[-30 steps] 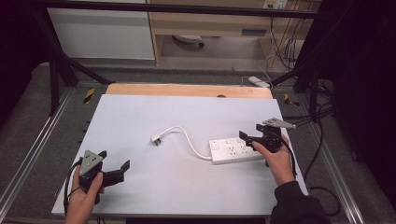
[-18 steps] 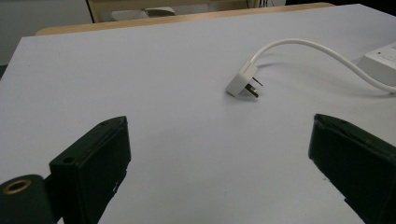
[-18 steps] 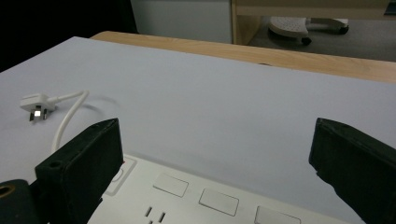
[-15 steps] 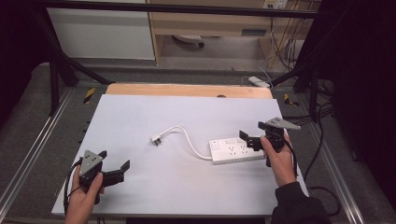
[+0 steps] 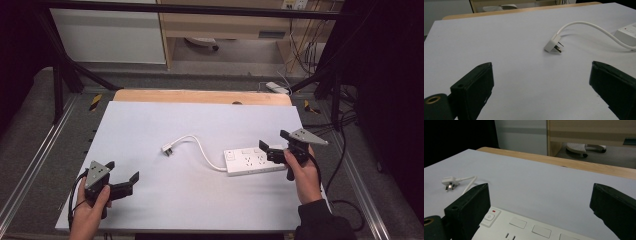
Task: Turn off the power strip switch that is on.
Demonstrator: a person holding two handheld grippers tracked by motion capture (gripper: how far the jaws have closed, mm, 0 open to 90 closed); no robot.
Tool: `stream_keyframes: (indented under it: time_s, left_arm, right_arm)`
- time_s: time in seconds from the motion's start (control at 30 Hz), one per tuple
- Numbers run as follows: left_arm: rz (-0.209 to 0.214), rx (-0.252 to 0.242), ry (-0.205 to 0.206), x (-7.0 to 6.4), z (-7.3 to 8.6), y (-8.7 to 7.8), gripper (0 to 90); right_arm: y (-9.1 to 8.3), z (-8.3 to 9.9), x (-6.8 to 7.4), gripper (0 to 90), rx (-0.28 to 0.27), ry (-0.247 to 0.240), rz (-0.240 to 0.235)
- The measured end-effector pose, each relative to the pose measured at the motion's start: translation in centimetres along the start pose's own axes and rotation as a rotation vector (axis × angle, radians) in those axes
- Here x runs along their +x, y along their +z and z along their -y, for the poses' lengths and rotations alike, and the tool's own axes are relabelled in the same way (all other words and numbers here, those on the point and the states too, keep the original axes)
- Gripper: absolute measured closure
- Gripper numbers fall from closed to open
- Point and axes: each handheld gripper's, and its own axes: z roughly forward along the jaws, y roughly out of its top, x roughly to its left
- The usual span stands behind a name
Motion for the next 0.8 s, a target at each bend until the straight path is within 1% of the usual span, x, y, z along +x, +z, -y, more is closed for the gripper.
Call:
stream_keyframes:
  time_s: [0.3,0.4,0.47,0.57,0.63,0.67,0.8]
  left_arm:
    - [-0.001,-0.003,0.004,0.0,0.0,-0.1,5.6]
    - [0.005,-0.003,0.002,-0.1,0.0,-0.1,5.6]
    - [0.006,-0.002,0.009,-0.1,0.0,0.0,5.6]
    - [0.007,-0.006,0.005,-0.1,0.0,-0.1,5.6]
    - [0.007,-0.008,0.004,-0.1,-0.1,-0.2,5.6]
    - [0.007,-0.009,0.004,-0.1,-0.1,-0.2,5.6]
    - [0.012,-0.009,0.009,-0.2,-0.1,-0.2,5.6]
  right_arm:
    - [-1.3,0.0,0.1,2.9,-0.035,-0.006,0.004]
    - [-1.8,0.1,0.1,2.4,-0.05,-0.017,0.02]
    - [-2.2,0.2,0.0,2.4,-0.057,-0.021,0.019]
    - [-2.8,0.4,-0.1,2.3,-0.066,-0.025,0.02]
    - [-3.3,0.6,-0.1,2.3,-0.073,-0.03,0.029]
    - [-3.5,0.7,-0.2,2.3,-0.074,-0.042,0.032]
    - [-4.4,1.1,-0.3,2.3,-0.079,-0.053,0.039]
